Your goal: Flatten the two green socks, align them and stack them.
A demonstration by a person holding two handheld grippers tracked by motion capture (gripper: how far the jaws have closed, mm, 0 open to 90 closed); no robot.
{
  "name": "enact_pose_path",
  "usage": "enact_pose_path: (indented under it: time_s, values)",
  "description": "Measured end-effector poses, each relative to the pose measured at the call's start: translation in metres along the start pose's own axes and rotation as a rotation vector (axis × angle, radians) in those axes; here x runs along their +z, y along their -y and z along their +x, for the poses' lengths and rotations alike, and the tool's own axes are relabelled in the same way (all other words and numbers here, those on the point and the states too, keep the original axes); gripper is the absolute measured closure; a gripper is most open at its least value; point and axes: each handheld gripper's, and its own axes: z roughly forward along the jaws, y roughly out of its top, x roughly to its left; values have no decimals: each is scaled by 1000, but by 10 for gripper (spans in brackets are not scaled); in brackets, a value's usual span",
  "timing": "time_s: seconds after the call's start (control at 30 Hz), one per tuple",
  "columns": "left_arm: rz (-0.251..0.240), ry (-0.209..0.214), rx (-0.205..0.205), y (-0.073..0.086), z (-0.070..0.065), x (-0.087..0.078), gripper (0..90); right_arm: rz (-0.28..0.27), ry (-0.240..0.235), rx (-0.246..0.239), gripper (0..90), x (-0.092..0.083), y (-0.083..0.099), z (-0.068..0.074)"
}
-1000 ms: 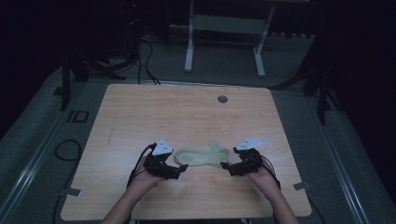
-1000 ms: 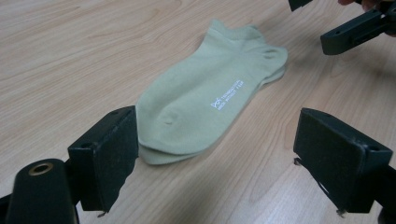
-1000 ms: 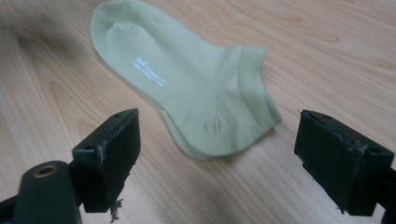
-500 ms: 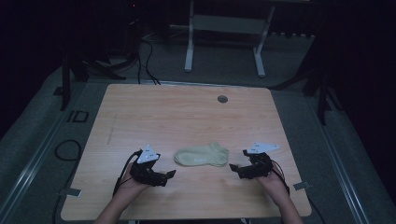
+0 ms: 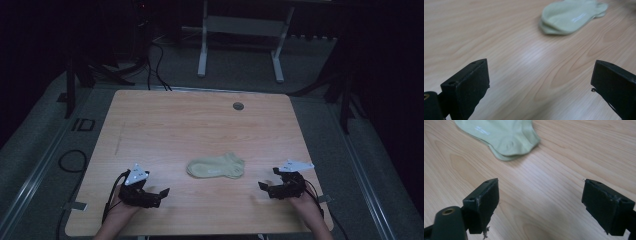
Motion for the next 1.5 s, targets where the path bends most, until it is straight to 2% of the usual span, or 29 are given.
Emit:
enact_pose_path:
  time_s: [0.13,0.17,0.2,0.23,0.43,0.53,0.87,1.0,1.13,1.17,1.23,1.27,1.37,1.47,1.5]
  values:
    - [2,-13,-8,9,5,-5,19,0,10,4,145,-4,6,-2]
    - [1,-35,-15,16,9,-10,19,1,19,1,145,-5,7,-2]
    - [-3,-41,-19,19,10,-12,20,15,46,-10,142,-7,13,-3]
    - [-2,-52,-28,22,12,-14,20,15,51,-6,139,-8,15,-4]
    - [-3,-110,-40,34,19,-26,20,-15,94,50,132,-21,27,-11]
    - [-6,-115,-48,37,21,-30,20,-13,106,56,132,-25,31,-13]
    - [-24,-156,-97,51,30,-52,20,-11,190,110,132,-47,54,-17]
    - [-27,-204,-90,57,31,-56,21,-25,227,135,132,-53,63,-20]
    - [-67,-243,-131,60,34,-62,21,-54,293,176,127,-57,74,-22]
    - [-68,-254,-139,61,34,-64,21,-57,316,182,127,-58,76,-22]
    - [-80,-280,-158,63,36,-66,21,-75,328,206,127,-61,79,-23]
    - [-81,-285,-160,64,37,-68,21,-93,354,224,127,-64,82,-25]
    - [-108,-298,-173,65,40,-73,21,-107,379,237,127,-66,85,-28]
    - [-133,-342,-192,66,42,-78,21,-124,406,270,127,-68,87,-31]
    - [-148,-339,-200,67,43,-79,21,-129,408,282,127,-68,88,-31]
